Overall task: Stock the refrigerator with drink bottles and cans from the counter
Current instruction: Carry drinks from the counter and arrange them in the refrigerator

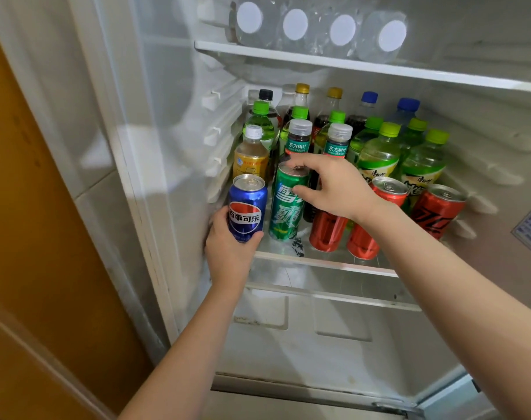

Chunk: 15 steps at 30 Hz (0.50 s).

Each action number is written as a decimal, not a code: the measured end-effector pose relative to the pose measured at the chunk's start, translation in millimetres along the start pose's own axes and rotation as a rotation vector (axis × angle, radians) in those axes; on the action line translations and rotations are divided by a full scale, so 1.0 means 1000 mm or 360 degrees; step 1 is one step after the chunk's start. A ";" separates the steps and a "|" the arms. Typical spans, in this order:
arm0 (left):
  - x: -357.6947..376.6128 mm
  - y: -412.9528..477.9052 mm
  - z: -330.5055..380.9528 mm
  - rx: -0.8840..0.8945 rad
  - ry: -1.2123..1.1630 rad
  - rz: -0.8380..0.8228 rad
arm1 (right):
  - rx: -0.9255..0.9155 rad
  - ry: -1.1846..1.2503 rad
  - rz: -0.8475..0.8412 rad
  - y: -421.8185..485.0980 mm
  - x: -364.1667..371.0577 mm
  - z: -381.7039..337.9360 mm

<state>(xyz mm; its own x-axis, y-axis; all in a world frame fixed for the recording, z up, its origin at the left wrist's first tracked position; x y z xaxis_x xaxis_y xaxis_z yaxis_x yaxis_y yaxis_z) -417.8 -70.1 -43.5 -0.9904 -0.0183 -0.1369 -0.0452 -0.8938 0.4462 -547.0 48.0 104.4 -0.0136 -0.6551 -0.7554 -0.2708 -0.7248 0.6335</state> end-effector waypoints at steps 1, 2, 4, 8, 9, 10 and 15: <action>-0.001 0.000 0.001 0.0011 -0.0011 -0.0009 | 0.0054 0.0038 0.0089 -0.003 -0.004 0.001; -0.002 -0.001 0.003 0.0025 -0.0021 -0.0019 | 0.0116 0.0072 0.0203 -0.006 -0.009 0.003; -0.004 -0.006 0.006 0.0029 -0.0056 -0.0029 | 0.0226 0.0095 0.0452 -0.016 -0.022 0.008; -0.017 -0.030 0.019 0.0216 -0.0152 0.0164 | 0.0314 -0.0150 0.0611 -0.040 -0.042 0.019; -0.019 -0.037 0.024 0.0333 -0.0179 0.0212 | 0.0300 -0.0245 0.0542 -0.045 -0.043 0.022; -0.018 -0.043 0.029 0.0432 -0.0197 0.0226 | 0.0270 -0.0349 0.0437 -0.048 -0.043 0.025; 0.011 -0.055 0.054 0.0597 -0.0048 -0.0160 | 0.0162 -0.0568 0.0162 -0.052 -0.036 0.036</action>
<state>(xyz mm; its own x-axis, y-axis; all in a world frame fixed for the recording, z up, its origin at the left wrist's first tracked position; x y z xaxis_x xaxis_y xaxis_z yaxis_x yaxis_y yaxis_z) -433.1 3.5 -21.9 -0.9817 0.0792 -0.1729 -0.1813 -0.6643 0.7252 -567.5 116.4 92.5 -0.3747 -0.5943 -0.7116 -0.3445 -0.6234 0.7020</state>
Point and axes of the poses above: each hand's wrist, its own y-axis towards the middle knuckle, its own x-axis out of the palm, z = x × y, the point moved 3 cm from there along y, towards the middle knuckle, and after that the axes turned 14 degrees about z, right-handed, at the moved point
